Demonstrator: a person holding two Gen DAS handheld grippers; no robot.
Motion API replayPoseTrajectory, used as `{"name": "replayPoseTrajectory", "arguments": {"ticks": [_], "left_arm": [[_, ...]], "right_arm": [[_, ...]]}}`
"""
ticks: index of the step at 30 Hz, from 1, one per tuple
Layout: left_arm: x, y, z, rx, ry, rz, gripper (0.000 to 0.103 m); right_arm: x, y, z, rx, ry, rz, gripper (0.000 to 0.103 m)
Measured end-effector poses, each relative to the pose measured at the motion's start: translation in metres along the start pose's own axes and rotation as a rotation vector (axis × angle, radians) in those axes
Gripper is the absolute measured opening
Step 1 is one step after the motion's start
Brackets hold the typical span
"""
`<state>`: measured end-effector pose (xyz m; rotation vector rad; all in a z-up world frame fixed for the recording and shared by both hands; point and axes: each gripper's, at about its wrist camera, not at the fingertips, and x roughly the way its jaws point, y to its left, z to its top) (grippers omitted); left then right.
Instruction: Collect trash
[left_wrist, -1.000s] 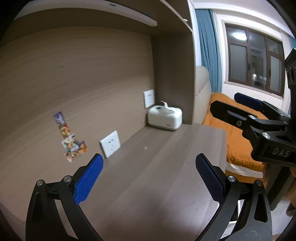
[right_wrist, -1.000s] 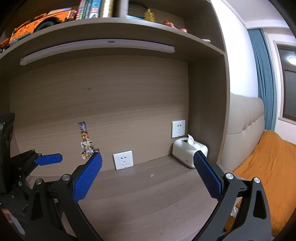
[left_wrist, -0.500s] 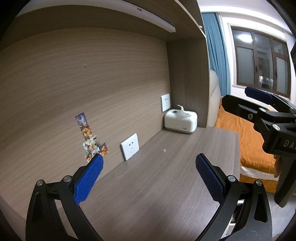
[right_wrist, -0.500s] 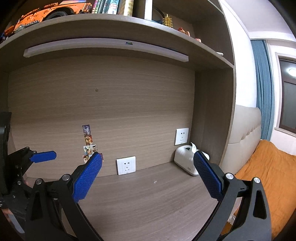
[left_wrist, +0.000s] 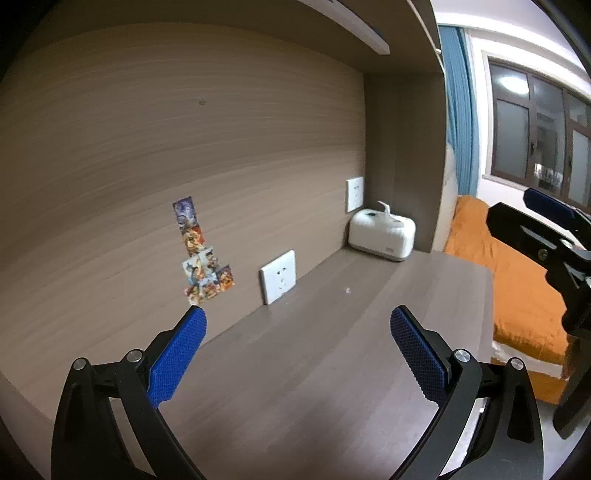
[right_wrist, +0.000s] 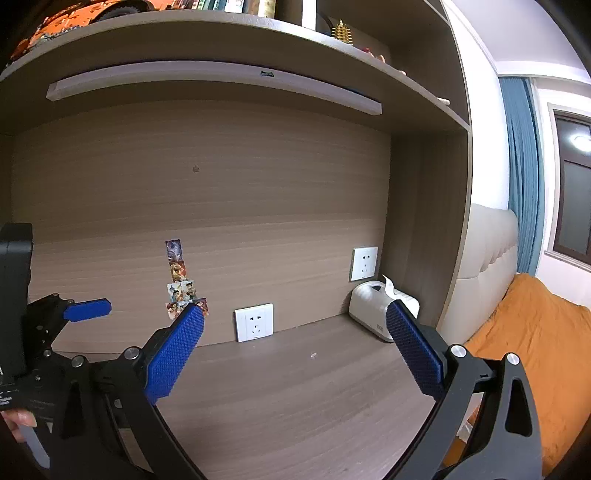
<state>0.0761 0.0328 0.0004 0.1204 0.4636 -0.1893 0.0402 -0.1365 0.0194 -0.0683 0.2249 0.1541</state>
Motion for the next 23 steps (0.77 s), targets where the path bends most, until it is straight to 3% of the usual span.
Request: {"name": "replayPoseTrajectory", "arguments": {"ticks": [16,23], "left_arm": [[0.006,0.001,0.001,0.010,-0.009,-0.004,0.098],[0.018,0.015,-0.003,-0.045,0.036,0.026,0.098]], "right_arm": [[0.004,0.002,-0.002,-0.005,0.010,-0.017,0.098],[0.014,0.008,-0.002,-0.016,0.028,0.000,0.098]]}}
